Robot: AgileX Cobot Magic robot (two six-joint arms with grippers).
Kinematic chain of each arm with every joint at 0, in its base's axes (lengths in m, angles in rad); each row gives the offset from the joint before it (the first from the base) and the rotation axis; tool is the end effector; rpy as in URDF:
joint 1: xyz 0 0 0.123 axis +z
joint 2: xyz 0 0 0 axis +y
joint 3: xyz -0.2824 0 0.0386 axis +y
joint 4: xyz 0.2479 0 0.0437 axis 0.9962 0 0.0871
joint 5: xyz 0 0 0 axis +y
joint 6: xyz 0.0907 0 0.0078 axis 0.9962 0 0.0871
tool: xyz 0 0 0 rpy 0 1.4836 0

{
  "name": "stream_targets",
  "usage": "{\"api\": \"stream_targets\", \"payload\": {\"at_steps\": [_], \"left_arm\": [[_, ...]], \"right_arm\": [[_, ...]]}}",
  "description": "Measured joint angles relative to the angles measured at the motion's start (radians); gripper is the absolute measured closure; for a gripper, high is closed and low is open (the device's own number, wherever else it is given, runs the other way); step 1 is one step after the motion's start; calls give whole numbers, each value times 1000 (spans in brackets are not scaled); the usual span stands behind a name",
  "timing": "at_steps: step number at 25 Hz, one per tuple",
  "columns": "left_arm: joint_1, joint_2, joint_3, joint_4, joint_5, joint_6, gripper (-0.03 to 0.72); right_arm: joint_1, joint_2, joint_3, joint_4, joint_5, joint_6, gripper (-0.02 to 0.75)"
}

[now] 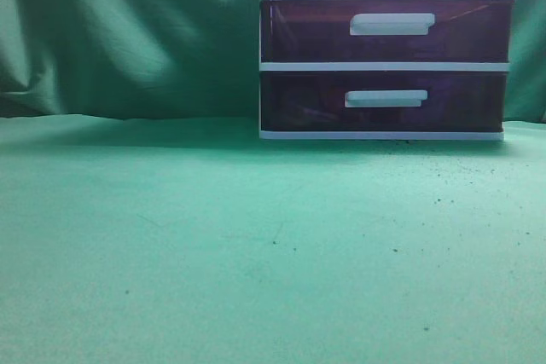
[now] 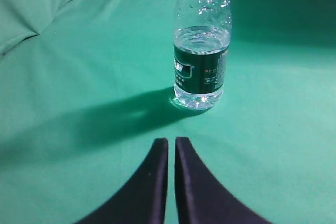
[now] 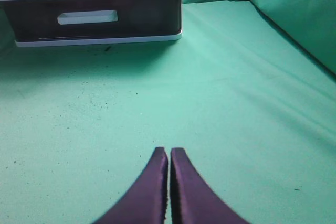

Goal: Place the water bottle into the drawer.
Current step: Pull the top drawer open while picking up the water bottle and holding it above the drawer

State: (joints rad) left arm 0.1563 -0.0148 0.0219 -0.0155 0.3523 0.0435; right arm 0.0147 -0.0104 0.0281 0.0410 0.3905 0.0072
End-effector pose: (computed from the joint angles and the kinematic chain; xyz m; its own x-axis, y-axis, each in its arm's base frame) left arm 0.0523 0.0078 0.1748 -0.2698 -0.0132 -0.9628 -0.1428 0.9894 0.0264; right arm 0.0522 0.0022 0.1692 -0.3162 0.0405 -0.9478 -0.0153 0.9987 0.0477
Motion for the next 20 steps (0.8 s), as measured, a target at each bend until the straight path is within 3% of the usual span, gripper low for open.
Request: {"api": "stream_targets", "payload": {"at_steps": [20], "left_arm": [[0,0,0,-2,0,0,688]], "right_arm": [[0,0,0,0,0,0,738]]}}
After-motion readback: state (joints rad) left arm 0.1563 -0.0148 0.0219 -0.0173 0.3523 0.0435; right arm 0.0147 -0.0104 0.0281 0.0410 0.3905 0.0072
